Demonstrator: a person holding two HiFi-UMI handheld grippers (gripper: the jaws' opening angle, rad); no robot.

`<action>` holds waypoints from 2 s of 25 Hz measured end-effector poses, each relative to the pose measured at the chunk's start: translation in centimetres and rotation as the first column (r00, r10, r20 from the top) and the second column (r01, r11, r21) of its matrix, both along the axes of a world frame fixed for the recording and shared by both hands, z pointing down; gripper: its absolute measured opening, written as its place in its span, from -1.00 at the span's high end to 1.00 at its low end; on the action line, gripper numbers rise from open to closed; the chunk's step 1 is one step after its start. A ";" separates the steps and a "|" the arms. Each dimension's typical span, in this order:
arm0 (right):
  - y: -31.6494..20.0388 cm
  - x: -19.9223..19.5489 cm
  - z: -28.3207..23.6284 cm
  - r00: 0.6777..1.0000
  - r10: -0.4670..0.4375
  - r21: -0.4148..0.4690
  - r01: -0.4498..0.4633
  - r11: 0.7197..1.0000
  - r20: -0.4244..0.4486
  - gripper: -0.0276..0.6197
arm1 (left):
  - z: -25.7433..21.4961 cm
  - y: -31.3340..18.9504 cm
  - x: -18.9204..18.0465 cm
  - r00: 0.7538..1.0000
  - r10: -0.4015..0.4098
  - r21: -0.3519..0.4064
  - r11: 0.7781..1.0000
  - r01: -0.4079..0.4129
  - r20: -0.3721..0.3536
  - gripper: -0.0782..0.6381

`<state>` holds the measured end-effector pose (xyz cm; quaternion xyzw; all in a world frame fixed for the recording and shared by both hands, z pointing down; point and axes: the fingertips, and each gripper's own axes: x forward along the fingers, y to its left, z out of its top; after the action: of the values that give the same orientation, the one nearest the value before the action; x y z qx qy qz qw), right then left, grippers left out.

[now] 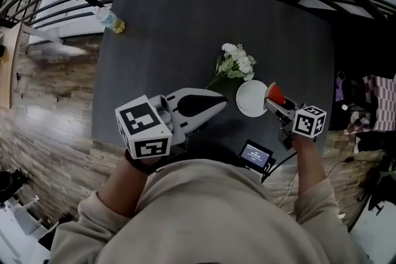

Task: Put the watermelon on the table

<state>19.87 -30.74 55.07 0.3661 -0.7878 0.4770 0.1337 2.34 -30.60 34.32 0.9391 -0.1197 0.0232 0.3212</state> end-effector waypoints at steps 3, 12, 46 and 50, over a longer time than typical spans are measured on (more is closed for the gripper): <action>0.3 0.2 3.5 0.997 -0.045 -0.057 0.041 0.998 -0.066 0.28 | 0.1 -0.1 -0.5 1.000 -0.019 -0.002 1.000 0.019 0.005 0.76; 0.4 -0.8 8.9 0.938 -0.221 -0.157 0.184 0.970 -0.266 0.28 | 0.2 -0.2 -0.2 1.000 -0.027 -0.008 1.000 0.027 -0.003 0.76; 0.2 -1.8 12.1 0.686 -0.436 -0.268 0.345 0.900 -0.582 0.34 | 0.7 -0.2 -2.2 0.997 -0.079 -0.028 0.997 0.079 0.003 0.76; 0.4 -1.5 12.8 0.683 -0.433 -0.287 0.325 0.901 -0.589 0.33 | 0.9 -0.3 -2.5 0.997 -0.081 -0.032 0.996 0.081 0.003 0.76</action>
<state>18.37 -30.38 67.88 0.3227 -0.7121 0.3465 0.5183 -0.15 -30.86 35.19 0.9283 -0.1574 0.0131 0.3366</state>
